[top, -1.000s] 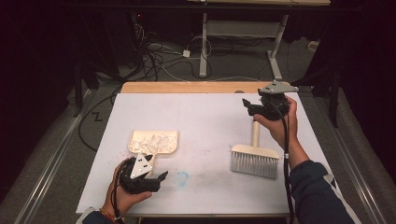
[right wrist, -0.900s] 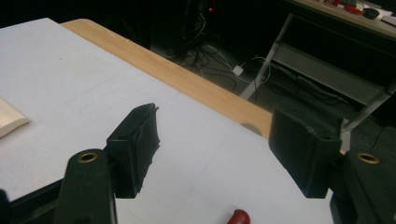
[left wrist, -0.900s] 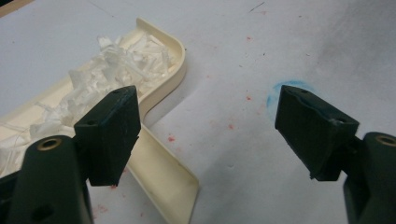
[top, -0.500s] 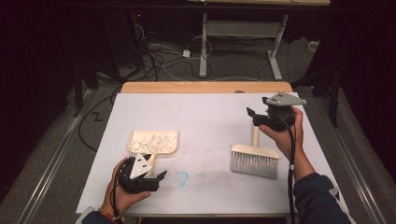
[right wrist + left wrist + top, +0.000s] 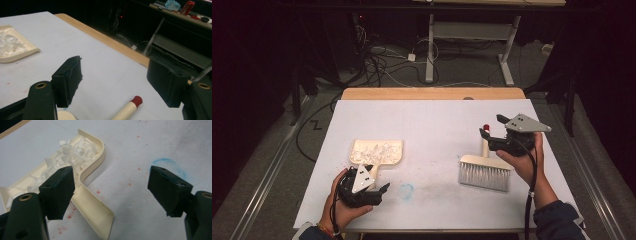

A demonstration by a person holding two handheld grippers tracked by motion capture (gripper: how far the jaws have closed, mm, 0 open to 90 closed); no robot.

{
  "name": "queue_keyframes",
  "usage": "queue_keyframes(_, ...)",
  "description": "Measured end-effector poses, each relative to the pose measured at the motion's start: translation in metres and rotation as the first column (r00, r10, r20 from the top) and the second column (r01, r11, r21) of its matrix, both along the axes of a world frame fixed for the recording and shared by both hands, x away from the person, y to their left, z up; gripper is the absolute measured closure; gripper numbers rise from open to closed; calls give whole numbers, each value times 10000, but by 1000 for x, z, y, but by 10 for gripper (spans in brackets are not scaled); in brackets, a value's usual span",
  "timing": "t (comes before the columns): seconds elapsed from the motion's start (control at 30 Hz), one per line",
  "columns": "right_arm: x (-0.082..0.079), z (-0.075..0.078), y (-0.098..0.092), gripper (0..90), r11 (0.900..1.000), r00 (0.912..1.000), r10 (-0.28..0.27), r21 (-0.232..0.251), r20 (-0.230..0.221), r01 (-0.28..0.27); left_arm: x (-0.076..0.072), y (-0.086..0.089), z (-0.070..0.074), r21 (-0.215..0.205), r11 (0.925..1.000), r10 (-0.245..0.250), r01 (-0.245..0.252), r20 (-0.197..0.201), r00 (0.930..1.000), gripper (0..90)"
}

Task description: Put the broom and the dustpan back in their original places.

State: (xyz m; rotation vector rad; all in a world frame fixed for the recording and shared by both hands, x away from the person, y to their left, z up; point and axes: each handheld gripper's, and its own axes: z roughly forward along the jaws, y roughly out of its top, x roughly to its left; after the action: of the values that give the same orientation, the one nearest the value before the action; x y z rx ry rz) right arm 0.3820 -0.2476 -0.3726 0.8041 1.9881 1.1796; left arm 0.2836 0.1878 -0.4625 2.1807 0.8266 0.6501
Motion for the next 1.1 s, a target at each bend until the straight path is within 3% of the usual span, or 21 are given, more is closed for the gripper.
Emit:
queue_keyframes(0.13, -7, -2, -1, 260, 9996, 9996, 279, -20, -18, -279, 0, 0, 1, 61, 10000, -12, 11, 63, 10000, 214)
queue_keyframes(0.27, -15, -2, 1, 255, 9982, 9994, 334, -492, 104, -328, -2, -1, 1, 211, 9997, -114, 112, 119, 9999, 215)
queue_keyframes(0.7, -35, -3, -2, 253, 9970, 9980, 625, -457, 93, -620, -3, -3, -4, 427, 9987, -296, 293, 53, 9995, 214)
queue_keyframes(1.1, -54, -6, -13, 252, 9969, 9987, 469, -642, 217, -454, -4, -5, -3, 503, 9981, -369, 363, 99, 9993, 215)
